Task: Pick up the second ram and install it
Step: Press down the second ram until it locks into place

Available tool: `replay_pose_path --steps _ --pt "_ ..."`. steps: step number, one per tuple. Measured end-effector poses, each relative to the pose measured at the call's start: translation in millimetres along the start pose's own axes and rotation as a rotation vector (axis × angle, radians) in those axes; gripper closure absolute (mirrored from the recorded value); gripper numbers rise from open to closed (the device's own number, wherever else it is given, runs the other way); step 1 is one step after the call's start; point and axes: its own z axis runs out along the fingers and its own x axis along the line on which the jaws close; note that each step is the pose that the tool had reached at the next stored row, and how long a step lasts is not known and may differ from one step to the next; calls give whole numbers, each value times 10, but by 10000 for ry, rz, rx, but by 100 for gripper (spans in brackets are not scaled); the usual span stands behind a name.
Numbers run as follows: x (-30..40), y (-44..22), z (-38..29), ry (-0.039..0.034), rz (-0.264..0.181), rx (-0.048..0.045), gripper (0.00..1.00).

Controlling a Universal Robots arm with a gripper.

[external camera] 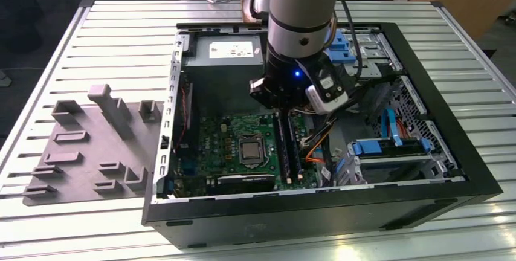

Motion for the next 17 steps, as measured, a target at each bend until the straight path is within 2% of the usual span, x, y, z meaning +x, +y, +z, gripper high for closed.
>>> replay_pose_path --steps 17 --pt "3 47 68 -1 0 3 89"
